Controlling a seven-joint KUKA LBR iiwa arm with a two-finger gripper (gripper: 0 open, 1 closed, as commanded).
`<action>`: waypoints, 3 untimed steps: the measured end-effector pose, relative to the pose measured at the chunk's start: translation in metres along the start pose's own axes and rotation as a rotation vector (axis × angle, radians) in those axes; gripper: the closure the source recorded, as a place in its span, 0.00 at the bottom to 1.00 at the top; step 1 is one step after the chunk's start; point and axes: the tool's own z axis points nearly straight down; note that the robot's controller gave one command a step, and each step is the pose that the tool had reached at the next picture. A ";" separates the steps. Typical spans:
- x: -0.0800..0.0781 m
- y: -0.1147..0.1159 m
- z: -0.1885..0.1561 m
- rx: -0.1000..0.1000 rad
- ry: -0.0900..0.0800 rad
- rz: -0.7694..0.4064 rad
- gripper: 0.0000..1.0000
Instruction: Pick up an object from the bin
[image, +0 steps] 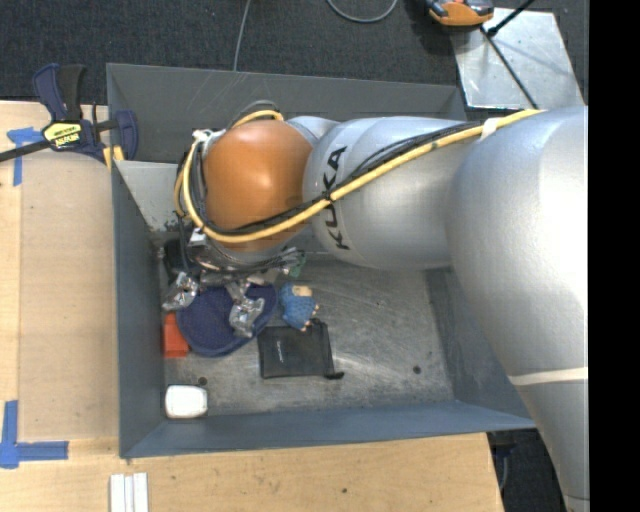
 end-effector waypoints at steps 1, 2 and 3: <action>-0.002 0.002 -0.004 0.003 0.003 0.003 0.00; -0.001 0.002 -0.005 0.002 0.006 0.006 1.00; -0.001 0.002 -0.071 0.017 -0.004 0.011 1.00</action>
Offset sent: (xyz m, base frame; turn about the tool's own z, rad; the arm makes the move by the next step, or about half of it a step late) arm 0.0000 0.0000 0.0000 0.0000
